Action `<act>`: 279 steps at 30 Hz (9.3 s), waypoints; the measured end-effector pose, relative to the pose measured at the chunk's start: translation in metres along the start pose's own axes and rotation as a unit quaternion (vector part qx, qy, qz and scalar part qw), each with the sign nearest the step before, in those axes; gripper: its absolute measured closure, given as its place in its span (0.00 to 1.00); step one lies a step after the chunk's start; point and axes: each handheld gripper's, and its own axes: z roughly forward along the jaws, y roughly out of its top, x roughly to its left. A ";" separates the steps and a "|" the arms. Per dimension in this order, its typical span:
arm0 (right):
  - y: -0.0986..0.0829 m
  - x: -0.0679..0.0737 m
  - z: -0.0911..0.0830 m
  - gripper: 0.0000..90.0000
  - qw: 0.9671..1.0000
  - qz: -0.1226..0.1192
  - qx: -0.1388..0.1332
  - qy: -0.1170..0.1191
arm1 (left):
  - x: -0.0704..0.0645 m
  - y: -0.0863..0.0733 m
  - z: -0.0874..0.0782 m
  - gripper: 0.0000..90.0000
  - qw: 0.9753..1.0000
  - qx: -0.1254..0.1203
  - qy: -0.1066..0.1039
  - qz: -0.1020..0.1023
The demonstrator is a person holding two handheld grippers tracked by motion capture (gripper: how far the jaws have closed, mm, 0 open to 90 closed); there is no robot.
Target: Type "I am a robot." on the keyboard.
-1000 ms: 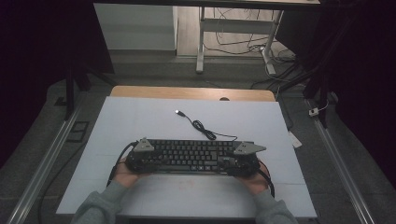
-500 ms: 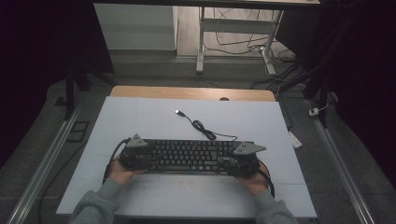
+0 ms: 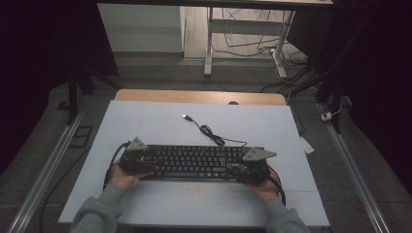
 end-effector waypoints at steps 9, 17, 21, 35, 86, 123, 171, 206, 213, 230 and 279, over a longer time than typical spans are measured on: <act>0.000 0.000 0.001 0.49 1.000 -0.001 0.001 0.000 | 0.008 0.004 0.001 0.45 1.000 0.003 0.007 -0.002; 0.000 0.000 0.000 0.49 1.000 0.002 -0.002 -0.001 | 0.013 0.018 0.006 0.42 1.000 0.012 0.002 0.001; 0.000 0.000 0.000 0.49 1.000 0.002 -0.003 0.000 | 0.015 0.031 0.009 0.42 1.000 0.016 -0.005 0.010; -0.001 0.001 0.002 0.49 1.000 0.006 -0.001 0.001 | 0.013 0.044 0.030 0.60 0.997 0.037 -0.045 0.052; -0.001 0.000 0.002 0.49 1.000 0.001 0.003 0.000 | -0.004 0.035 0.052 0.98 0.988 0.104 -0.051 0.106; -0.001 0.000 0.001 0.49 1.000 0.002 -0.001 -0.001 | 0.010 0.037 0.006 0.45 0.999 0.020 -0.011 0.028; 0.059 0.012 0.059 1.00 0.998 0.015 0.013 0.058 | 0.008 0.035 0.015 0.42 0.999 0.037 -0.010 0.032; 0.064 0.025 0.100 1.00 0.997 0.006 0.048 0.067 | 0.007 0.035 0.017 0.42 0.998 0.041 -0.011 0.039; 0.065 0.027 0.097 1.00 0.997 -0.004 0.047 0.057 | 0.006 0.035 0.016 0.42 0.998 0.039 -0.010 0.040; 0.051 0.016 0.060 0.99 0.999 0.014 0.018 0.048 | 0.007 0.035 0.013 0.42 0.999 0.034 -0.009 0.041; 0.022 0.001 0.024 0.50 1.000 0.020 -0.008 0.015 | -0.039 0.029 0.027 0.57 0.991 0.054 -0.062 0.101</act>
